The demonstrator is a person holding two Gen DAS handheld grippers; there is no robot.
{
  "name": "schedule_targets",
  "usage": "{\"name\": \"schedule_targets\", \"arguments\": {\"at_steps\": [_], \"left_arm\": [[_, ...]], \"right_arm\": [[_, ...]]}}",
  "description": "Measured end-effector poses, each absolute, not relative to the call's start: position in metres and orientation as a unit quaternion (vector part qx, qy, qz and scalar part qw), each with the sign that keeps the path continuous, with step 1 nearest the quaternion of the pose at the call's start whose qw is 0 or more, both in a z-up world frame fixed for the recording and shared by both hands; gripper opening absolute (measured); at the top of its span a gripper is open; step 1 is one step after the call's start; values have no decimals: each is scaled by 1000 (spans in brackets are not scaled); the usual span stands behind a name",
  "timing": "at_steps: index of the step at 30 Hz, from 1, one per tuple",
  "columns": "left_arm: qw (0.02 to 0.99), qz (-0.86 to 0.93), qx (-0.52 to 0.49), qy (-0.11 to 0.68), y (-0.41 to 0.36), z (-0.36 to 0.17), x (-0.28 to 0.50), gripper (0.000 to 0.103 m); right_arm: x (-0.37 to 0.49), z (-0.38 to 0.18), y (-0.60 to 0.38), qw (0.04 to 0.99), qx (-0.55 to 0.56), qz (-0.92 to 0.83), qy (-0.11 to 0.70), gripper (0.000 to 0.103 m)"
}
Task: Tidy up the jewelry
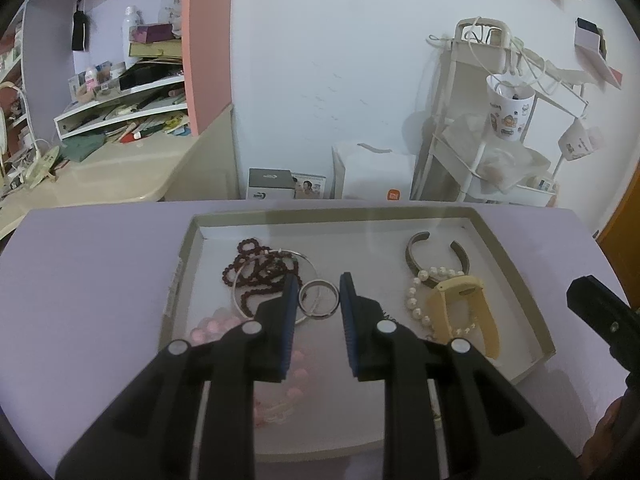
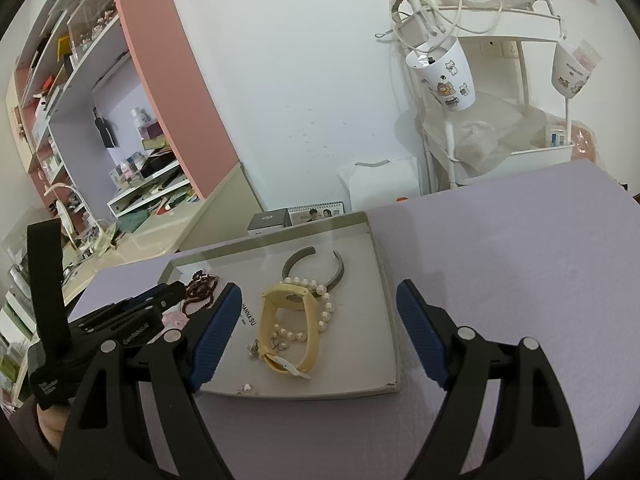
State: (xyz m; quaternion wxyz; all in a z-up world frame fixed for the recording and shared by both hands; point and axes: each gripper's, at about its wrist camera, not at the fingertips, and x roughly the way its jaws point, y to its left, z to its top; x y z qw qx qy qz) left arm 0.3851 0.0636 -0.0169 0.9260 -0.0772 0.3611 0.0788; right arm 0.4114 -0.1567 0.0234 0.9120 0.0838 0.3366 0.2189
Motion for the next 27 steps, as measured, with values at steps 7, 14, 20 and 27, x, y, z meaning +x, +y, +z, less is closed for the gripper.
{"name": "schedule_targets", "arguments": {"at_steps": [7,14,20,27], "left_arm": [[924,71,-79,368,59,-20,386,23],[924,61,-83,369,58,-19,379,48],[926,65,-77,364,60,-6,354,69],[934,79,-68,342,66,19,292,97]], "right_arm": [[412,23,-158,912,85,218,337,81],[411,23,-159,913,88,217,334,81],[407,31,-159,917,89,215,325,89],[374,53,-147,919,54,232,315,102]]}}
